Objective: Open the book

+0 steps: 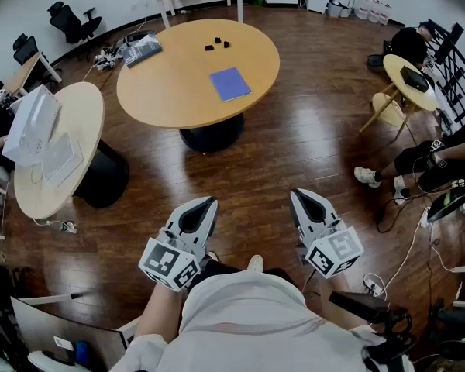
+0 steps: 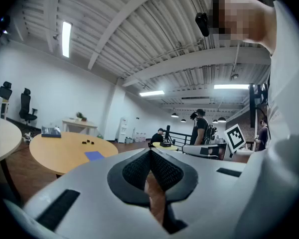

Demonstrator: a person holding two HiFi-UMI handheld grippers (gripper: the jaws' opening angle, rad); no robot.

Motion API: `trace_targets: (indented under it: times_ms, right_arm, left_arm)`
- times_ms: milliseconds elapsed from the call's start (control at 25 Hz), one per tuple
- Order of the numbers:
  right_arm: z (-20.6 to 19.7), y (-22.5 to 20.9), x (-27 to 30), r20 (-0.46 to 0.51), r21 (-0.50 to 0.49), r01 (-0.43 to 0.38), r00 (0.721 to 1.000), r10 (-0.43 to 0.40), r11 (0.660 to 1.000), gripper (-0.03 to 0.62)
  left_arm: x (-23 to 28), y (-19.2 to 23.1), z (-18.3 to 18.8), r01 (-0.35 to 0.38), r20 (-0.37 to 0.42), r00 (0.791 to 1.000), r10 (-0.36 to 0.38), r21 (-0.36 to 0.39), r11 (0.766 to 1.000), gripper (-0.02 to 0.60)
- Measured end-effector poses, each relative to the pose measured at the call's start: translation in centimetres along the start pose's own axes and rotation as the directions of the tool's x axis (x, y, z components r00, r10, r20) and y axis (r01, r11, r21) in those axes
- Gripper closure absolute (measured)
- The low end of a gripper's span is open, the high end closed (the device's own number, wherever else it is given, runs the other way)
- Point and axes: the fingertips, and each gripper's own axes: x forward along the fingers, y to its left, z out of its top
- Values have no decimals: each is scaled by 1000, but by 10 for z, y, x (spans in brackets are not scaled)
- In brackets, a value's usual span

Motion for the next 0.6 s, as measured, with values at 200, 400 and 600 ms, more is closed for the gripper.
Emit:
trace_targets:
  times_ms: [200,400,600]
  right_arm:
    - [0,-32,-12,8,31,6,1000,-6,999,591]
    - [-2,-45,-11,14,39,-5,1000,5,999,591]
    - [-1,-58,-9,13,24,-5,1000,4,1000,591]
  left_arm:
    - [17,-22,-4,-19,0,1000,19,9,1000,572]
    - [30,-19,-3,-54,13,998,54,-14,998,572]
    - [49,-16,-8,-46,23,999,47,-34,998,572]
